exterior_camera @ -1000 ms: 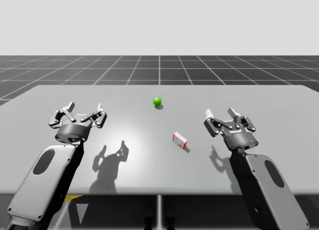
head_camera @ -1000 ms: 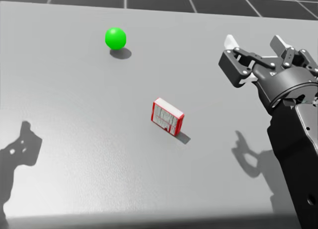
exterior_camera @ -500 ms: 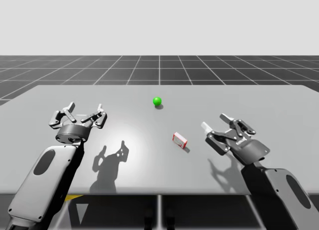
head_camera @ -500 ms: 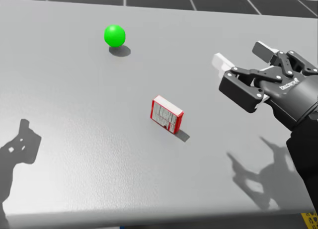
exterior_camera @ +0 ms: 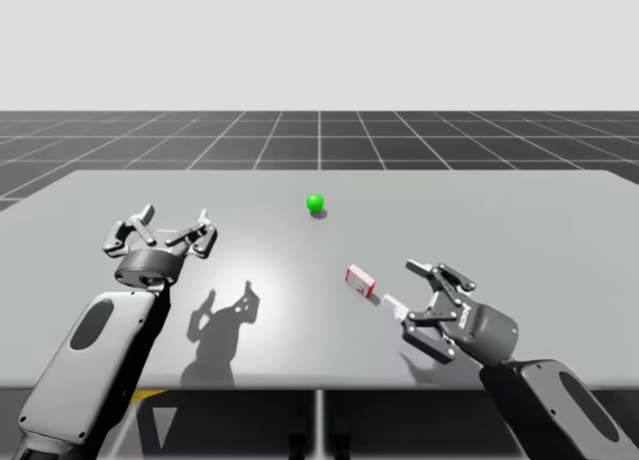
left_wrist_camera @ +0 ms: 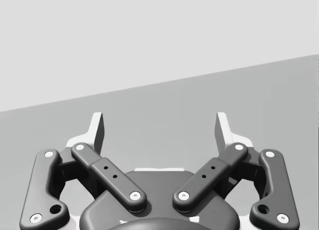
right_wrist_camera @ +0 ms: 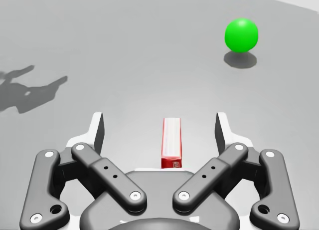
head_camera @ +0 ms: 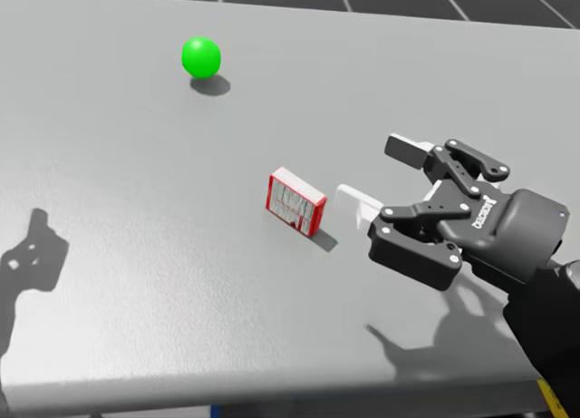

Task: Watch the red light. When it turns green, pick up the object.

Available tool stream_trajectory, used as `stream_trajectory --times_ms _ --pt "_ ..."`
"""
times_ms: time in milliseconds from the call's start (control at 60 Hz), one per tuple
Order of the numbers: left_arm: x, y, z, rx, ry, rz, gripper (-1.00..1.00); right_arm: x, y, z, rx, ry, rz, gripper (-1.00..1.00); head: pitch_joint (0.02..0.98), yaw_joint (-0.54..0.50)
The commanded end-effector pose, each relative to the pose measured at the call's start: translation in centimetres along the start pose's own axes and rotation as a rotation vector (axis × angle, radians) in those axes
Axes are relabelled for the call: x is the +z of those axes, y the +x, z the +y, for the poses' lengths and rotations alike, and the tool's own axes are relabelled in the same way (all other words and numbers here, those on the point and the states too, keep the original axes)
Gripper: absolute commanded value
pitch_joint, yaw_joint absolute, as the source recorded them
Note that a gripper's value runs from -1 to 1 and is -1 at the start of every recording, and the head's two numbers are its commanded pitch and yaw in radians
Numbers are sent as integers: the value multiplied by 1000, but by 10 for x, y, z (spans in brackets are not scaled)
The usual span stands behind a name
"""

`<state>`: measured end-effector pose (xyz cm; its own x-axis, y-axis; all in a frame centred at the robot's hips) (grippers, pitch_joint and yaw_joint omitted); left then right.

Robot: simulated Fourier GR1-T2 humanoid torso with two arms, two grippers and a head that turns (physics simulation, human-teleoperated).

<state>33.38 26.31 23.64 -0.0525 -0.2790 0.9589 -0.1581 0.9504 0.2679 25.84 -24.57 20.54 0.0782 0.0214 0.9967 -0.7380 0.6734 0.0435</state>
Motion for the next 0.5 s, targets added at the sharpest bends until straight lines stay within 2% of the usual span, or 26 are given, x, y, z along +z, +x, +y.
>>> stream_trajectory --times_ms 17,100,200,383,467,500 --pt "0 0 -1 -2 -7 -1 -1000 -6 -17 6 -34 57 31 -1000 850 -161" --pt "0 0 -2 -3 -7 -1 -1000 -11 -26 4 -51 67 46 -1000 852 -159" --pt "0 0 -2 -4 -7 0 -1000 -16 -32 3 -53 61 62 -1000 853 -158" --pt "1 0 -2 -4 -7 0 -1000 -30 -42 3 -35 31 109 -1000 855 -153" --pt "1 0 -2 -4 -7 0 -1000 -37 -47 0 -10 6 126 -1000 855 -150" --pt "1 0 -2 -4 -7 0 -1000 -39 -48 -1 -15 6 130 -1000 855 -150"
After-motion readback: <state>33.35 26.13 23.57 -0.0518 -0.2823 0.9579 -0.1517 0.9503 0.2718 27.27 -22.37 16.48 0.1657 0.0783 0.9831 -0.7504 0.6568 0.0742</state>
